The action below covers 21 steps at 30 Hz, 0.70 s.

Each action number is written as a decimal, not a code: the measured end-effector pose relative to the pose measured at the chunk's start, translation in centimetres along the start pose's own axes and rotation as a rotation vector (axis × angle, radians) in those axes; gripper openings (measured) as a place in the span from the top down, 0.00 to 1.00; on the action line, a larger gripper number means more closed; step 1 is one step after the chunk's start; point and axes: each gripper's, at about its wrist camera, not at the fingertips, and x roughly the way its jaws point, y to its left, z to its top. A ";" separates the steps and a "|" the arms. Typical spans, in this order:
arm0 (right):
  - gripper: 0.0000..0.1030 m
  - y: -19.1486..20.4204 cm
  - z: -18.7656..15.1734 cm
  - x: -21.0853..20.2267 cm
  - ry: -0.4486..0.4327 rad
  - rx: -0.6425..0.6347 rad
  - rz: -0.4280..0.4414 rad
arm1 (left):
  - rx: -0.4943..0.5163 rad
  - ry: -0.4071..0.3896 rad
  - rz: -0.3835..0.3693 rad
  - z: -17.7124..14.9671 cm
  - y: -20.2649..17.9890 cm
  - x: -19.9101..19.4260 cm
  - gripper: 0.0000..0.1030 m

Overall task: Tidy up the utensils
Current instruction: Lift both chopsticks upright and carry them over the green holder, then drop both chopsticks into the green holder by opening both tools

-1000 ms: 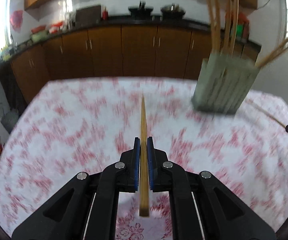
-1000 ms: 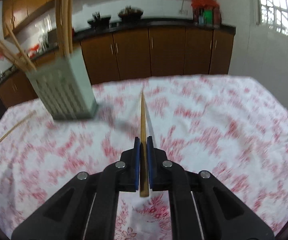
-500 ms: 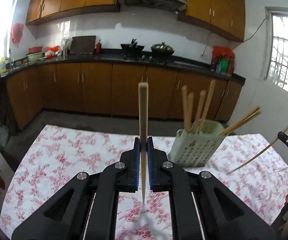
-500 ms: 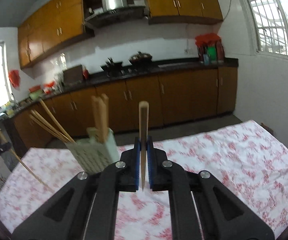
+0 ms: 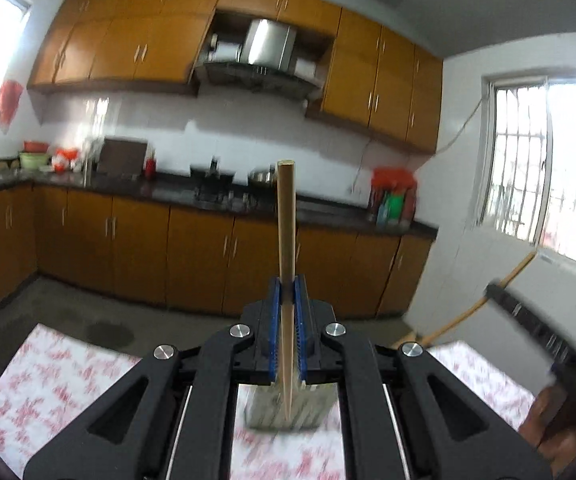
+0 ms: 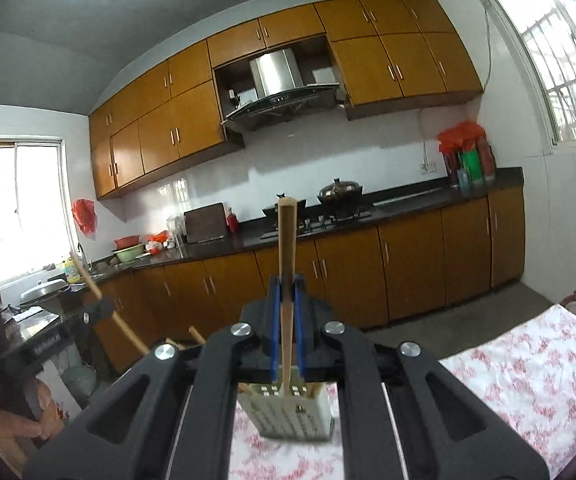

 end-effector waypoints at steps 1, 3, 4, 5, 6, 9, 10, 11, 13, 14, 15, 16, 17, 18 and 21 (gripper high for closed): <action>0.92 0.1 0.0 0.7 0.002 -0.006 -0.005 | 0.001 -0.017 0.001 0.2 -0.3 0.3 0.92; 0.92 0.1 -0.3 2.0 0.008 -0.016 -0.018 | 0.002 -0.057 0.006 0.7 -1.0 1.3 0.92; 0.92 0.1 -0.6 2.5 0.012 -0.021 -0.025 | 0.010 -0.078 0.016 0.6 -1.4 2.0 0.92; 0.92 0.0 -0.9 3.1 0.021 -0.025 -0.031 | 0.020 -0.094 0.028 0.5 -1.6 2.7 0.92; 0.92 0.0 -1.2 3.6 0.031 -0.023 -0.033 | 0.028 -0.103 0.037 0.3 -1.9 3.0 0.92; 0.92 -0.6 -2.0 5.1 0.060 -0.004 -0.027 | 0.055 -0.110 0.068 -1.1 -1.9 5.0 0.92; 0.92 -0.6 -2.3 5.3 0.066 -0.004 -0.027 | 0.058 -0.100 0.073 -1.8 -1.8 5.9 0.92; 0.92 -0.7 -2.5 5.8 0.077 -0.003 -0.025 | 0.056 -0.086 0.075 -2.5 -1.8 6.4 0.92; 0.92 -0.7 -2.9 6.3 0.095 -0.005 -0.023 | 0.039 -0.039 0.072 -3.8 -1.2 7.7 0.92; 0.92 -0.8 -3.0 6.7 0.109 -0.008 -0.021 | 0.031 -0.025 0.070 -4.2 -0.9 7.8 0.92; 0.91 -0.6 -3.2 6.8 0.115 -0.009 -0.021 | 0.020 -0.007 0.067 -4.6 -0.7 8.1 0.92; 0.90 -0.6 -3.3 6.9 0.114 -0.010 -0.024 | 0.006 0.008 0.065 -4.9 -0.3 8.2 0.92; 0.88 -0.7 -3.3 6.9 0.113 -0.011 -0.025 | -0.001 0.013 0.064 -5.0 0.0 8.1 0.92; 0.82 -0.6 -3.3 7.0 0.111 -0.011 -0.030 | -0.009 0.017 0.064 -5.0 0.3 8.0 0.92; 0.74 -0.7 -3.0 6.3 0.095 -0.005 -0.037 | -0.023 0.009 0.059 -4.3 0.8 7.1 0.79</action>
